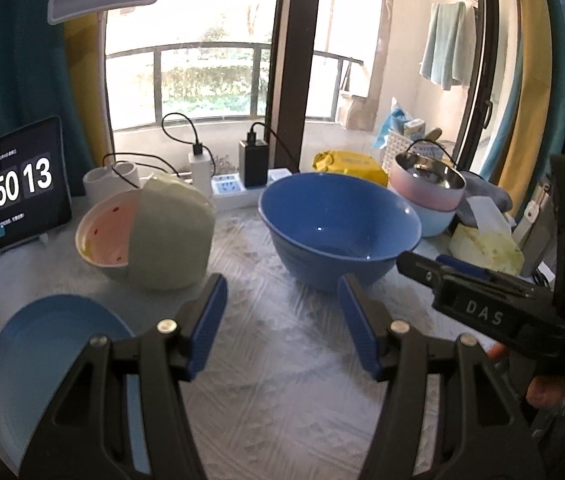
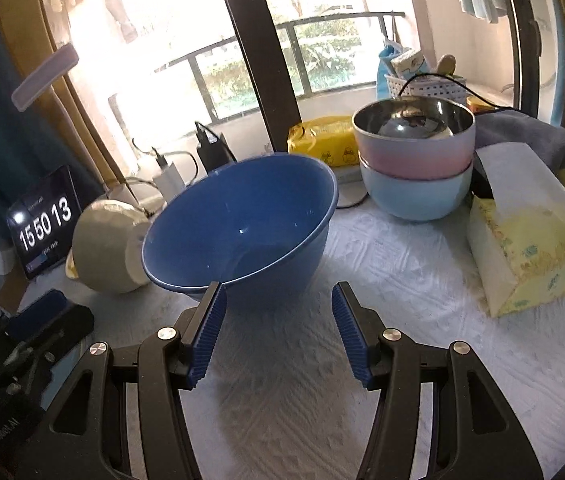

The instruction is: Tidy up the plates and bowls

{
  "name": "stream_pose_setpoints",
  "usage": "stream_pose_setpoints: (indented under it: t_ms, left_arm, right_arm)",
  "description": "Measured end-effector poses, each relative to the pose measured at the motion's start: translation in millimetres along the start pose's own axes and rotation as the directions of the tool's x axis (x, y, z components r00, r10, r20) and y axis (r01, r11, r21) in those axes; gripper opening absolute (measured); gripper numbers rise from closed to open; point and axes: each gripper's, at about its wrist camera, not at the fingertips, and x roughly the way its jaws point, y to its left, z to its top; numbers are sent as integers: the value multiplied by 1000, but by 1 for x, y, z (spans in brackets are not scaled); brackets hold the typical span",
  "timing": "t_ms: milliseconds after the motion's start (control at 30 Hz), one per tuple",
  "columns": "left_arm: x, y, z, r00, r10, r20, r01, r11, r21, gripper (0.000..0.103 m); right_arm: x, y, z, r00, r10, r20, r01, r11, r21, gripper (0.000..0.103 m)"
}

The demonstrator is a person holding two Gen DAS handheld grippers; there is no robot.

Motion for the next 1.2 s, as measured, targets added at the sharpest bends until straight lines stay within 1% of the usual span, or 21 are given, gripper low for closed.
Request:
stream_pose_setpoints:
  t_ms: [100,200,300,367,467,600,800,967,1067,1167,1200]
  left_arm:
    - [6,0,1,1000,-4,-7,4,1000,-2,60]
    - [12,0,2,1000,-9,-21,9,1000,2,60]
    - [14,0,3,1000,-13,-24,13,1000,-1,60]
    - [15,-1,3,1000,-13,-20,13,1000,0,60]
    - [18,-1,3,1000,-10,-21,10,1000,1,60]
    - [22,-2,1,1000,2,-21,-2,1000,10,60]
    - [24,-4,0,1000,-2,-23,2,1000,3,60]
    - [31,-7,1,1000,-10,-28,10,1000,8,60]
    - [39,-8,0,999,-18,-45,18,1000,5,60]
    - [53,-11,-3,996,-24,-82,25,1000,8,60]
    - [56,-11,-4,995,-27,-91,28,1000,7,60]
  right_arm:
    - [3,2,4,1000,-3,13,3,1000,-11,58]
    - [10,2,5,1000,-7,-18,7,1000,-10,58]
    - [7,-3,8,999,37,-39,-35,999,35,58]
    - [0,-6,11,999,47,-9,-46,998,51,58]
    - [-3,-7,15,999,15,35,-17,998,59,58]
    - [8,-7,17,998,-34,46,31,997,69,58]
    - [29,-6,7,997,-44,-56,46,998,37,58]
    - [40,-7,-4,993,-54,-109,55,998,9,58]
    - [48,-12,-10,988,-67,-139,70,997,16,58]
    - [55,-19,-15,983,-82,-163,88,996,28,58]
    - [56,-21,-16,983,-84,-165,90,995,33,55]
